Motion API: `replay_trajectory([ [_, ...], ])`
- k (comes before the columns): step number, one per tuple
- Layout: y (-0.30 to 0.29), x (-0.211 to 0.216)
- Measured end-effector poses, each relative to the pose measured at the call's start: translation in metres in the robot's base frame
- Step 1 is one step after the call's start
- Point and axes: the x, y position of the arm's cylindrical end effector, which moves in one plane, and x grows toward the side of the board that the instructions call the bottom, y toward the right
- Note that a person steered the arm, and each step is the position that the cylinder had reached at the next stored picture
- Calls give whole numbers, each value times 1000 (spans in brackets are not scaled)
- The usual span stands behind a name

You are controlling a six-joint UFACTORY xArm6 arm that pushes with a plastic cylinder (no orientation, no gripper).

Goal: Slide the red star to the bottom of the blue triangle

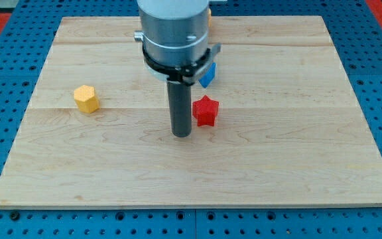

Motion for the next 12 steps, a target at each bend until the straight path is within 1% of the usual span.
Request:
replay_trajectory([
  [2,6,-18],
  [3,6,-18],
  [4,24,-9],
  [5,42,11],
  [6,48,9],
  [8,48,-10],
  [10,42,-14],
  [12,14,-14],
])
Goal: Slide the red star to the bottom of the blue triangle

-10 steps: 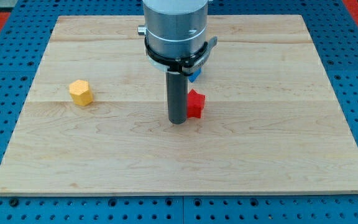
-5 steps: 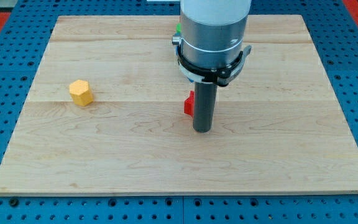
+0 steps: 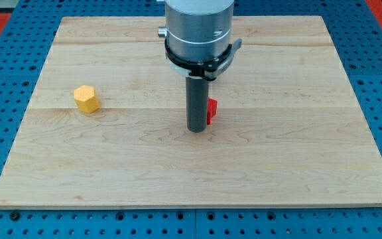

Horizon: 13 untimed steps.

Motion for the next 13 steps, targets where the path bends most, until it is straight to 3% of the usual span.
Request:
replay_trajectory([
  [4,0,-27],
  [13,11,-44],
])
